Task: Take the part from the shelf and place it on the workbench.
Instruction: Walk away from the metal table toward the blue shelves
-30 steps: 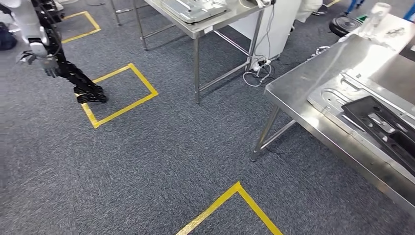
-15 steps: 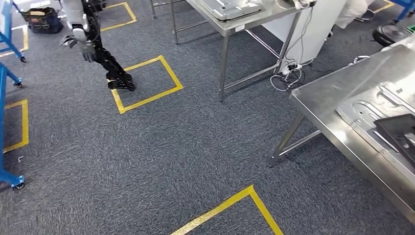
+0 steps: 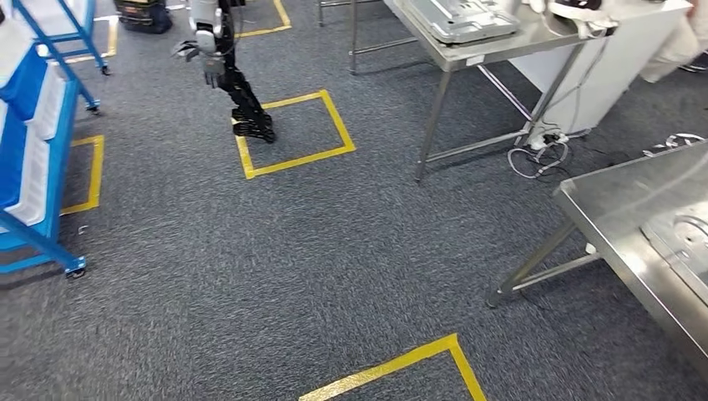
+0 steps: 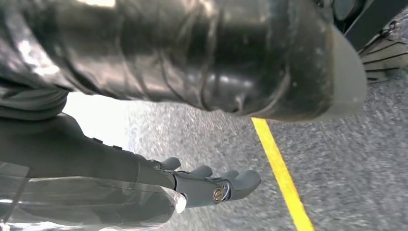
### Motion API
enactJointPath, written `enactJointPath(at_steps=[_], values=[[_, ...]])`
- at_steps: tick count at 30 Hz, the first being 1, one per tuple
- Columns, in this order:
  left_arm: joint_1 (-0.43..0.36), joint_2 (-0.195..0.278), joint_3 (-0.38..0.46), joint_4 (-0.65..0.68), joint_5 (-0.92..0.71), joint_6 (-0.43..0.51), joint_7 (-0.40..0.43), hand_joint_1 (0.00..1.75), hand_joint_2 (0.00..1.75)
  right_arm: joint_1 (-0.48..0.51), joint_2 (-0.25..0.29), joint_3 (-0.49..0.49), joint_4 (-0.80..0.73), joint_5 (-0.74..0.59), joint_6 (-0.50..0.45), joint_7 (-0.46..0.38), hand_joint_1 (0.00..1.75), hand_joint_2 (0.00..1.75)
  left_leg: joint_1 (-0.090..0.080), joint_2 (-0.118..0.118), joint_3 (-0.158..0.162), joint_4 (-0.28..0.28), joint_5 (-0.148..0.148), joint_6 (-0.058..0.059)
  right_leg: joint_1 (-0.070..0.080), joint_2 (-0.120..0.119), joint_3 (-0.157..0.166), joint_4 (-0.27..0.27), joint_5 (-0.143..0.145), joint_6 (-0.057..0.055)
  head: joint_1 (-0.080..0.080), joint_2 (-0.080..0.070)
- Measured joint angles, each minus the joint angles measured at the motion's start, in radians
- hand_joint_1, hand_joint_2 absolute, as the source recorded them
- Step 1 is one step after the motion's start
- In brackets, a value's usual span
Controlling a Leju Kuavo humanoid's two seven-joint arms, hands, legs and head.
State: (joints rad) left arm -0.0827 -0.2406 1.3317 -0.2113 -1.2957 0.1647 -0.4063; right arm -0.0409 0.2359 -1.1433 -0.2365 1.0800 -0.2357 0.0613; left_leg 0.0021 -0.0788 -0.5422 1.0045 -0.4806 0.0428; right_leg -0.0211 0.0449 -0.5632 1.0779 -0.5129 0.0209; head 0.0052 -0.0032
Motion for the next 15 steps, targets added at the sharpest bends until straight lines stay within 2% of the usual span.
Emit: enactJointPath(at_steps=[1,2,4,5,6,8,9,10,11,12,13,15], values=[[-0.001,-0.001,0.0,0.0,0.0,0.0,0.002,0.0,0.0,0.0,-0.001,0.0,0.001,0.0,0.002,0.003,0.0,0.0,0.0,-0.01,-0.003,0.002,0.0,-0.004,0.001,0.015,0.016,-0.04,0.012,-0.003,0.0,0.0],[-0.001,-0.002,0.0,0.0,-0.001,0.001,0.004,0.0,0.0,0.0,-0.003,0.0,0.002,0.0,0.005,0.007,0.0,0.0,0.002,-0.018,-0.007,0.003,0.0,-0.01,0.003,0.025,0.021,-0.056,0.013,-0.006,0.0,0.0],[0.002,-0.003,0.0,0.0,-0.002,0.003,0.009,0.0,0.0,-0.004,-0.004,0.0,0.002,0.0,0.011,0.014,0.0,0.0,0.004,-0.032,-0.012,0.002,0.002,-0.024,0.003,0.009,0.024,-0.064,0.016,-0.013,0.0,0.0],[0.003,-0.004,0.0,0.0,-0.002,0.004,0.01,0.0,0.0,-0.005,-0.005,0.0,0.003,0.0,0.013,0.017,0.0,0.0,0.004,-0.022,-0.016,0.007,-0.003,-0.03,0.002,-0.002,0.027,-0.07,0.019,-0.019,0.0,0.0],[0.003,-0.004,0.0,0.0,-0.002,0.004,0.011,0.0,0.0,-0.005,-0.005,0.0,0.003,0.0,0.014,0.018,0.0,0.0,0.004,-0.002,-0.025,0.027,-0.018,-0.035,0.0,-0.014,0.03,-0.077,0.022,-0.026,-0.002,0.0],[0.001,-0.004,0.0,0.0,-0.003,0.005,0.011,0.0,0.0,-0.002,-0.006,0.0,0.003,0.0,0.015,0.019,0.0,0.0,0.006,0.049,-0.072,0.127,-0.079,-0.044,0.0,-0.042,0.033,-0.084,0.024,-0.035,-0.004,0.0],[0.0,-0.004,0.0,0.0,-0.003,0.005,0.012,0.0,0.0,0.0,-0.006,0.0,0.003,0.0,0.016,0.02,0.0,0.0,0.008,0.061,-0.105,0.195,-0.113,-0.049,0.001,-0.056,0.033,-0.084,0.023,-0.038,-0.004,0.0],[0.0,-0.004,0.0,0.0,-0.003,0.005,0.014,0.0,0.0,0.001,-0.006,0.0,0.004,0.001,0.017,0.02,0.0,0.0,0.01,0.067,-0.132,0.251,-0.133,-0.053,0.002,-0.07,0.033,-0.084,0.021,-0.038,-0.004,0.0],[0.001,-0.004,0.0,0.0,-0.003,0.005,0.016,0.0,0.0,0.002,-0.006,0.0,0.004,0.001,0.019,0.021,0.0,0.0,0.012,0.07,-0.144,0.279,-0.136,-0.057,0.002,-0.083,0.034,-0.083,0.02,-0.038,-0.004,0.0],[0.002,-0.004,0.0,0.0,-0.003,0.005,0.019,0.0,0.0,0.001,-0.007,0.0,0.004,0.002,0.022,0.021,0.0,0.0,0.014,0.074,-0.136,0.267,-0.119,-0.06,0.002,-0.094,0.035,-0.082,0.018,-0.036,-0.004,0.0],[0.003,-0.004,0.0,0.0,-0.003,0.005,0.022,0.0,0.0,0.001,-0.007,0.0,0.004,0.004,0.026,0.022,0.0,0.0,0.015,0.083,-0.108,0.215,-0.086,-0.06,0.001,-0.106,0.038,-0.081,0.016,-0.033,-0.004,0.0],[0.002,-0.004,0.0,0.0,-0.004,0.006,0.025,0.0,0.0,0.001,-0.009,0.0,0.004,0.005,0.031,0.025,0.0,0.0,0.013,0.127,-0.034,0.074,-0.028,-0.055,0.003,-0.126,0.044,-0.077,0.008,-0.023,-0.004,0.0]])
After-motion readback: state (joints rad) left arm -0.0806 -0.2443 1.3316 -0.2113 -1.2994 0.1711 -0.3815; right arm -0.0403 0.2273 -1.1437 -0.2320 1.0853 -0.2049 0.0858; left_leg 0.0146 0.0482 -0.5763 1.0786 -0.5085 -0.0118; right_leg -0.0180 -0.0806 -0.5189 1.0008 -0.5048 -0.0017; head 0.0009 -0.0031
